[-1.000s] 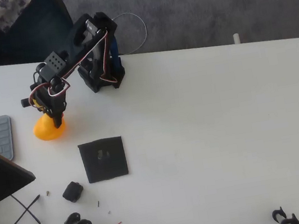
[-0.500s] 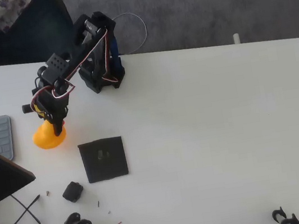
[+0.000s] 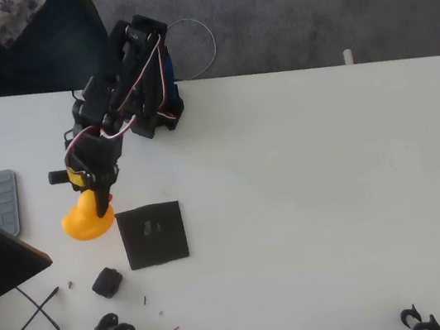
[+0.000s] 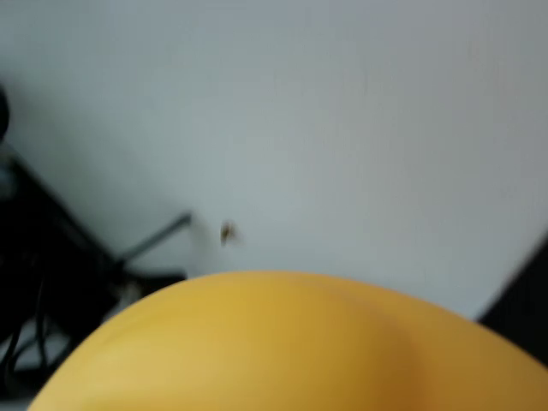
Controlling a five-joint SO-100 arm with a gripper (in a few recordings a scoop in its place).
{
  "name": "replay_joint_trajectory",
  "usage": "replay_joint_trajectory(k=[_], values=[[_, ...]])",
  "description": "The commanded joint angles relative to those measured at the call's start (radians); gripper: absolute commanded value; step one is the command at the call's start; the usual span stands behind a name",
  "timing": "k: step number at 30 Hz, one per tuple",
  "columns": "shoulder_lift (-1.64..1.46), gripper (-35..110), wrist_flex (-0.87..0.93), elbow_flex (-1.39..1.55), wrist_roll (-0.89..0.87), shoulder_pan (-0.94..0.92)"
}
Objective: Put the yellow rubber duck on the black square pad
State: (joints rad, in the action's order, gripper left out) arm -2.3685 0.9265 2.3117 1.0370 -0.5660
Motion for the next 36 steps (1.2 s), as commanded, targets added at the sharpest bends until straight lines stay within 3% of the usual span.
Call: replay_joint_trajectory(k=[1,8,15,36], values=[[-0.06,10,0.006,-0.037,-0.049,0.094],[-0.044,10,0.043,-0.031,-0.278,0.253],[0.002,10,0.172,-0.031,-0.37,0.387],[0.4,10,0.121,-0.262,-0.505,0.383]])
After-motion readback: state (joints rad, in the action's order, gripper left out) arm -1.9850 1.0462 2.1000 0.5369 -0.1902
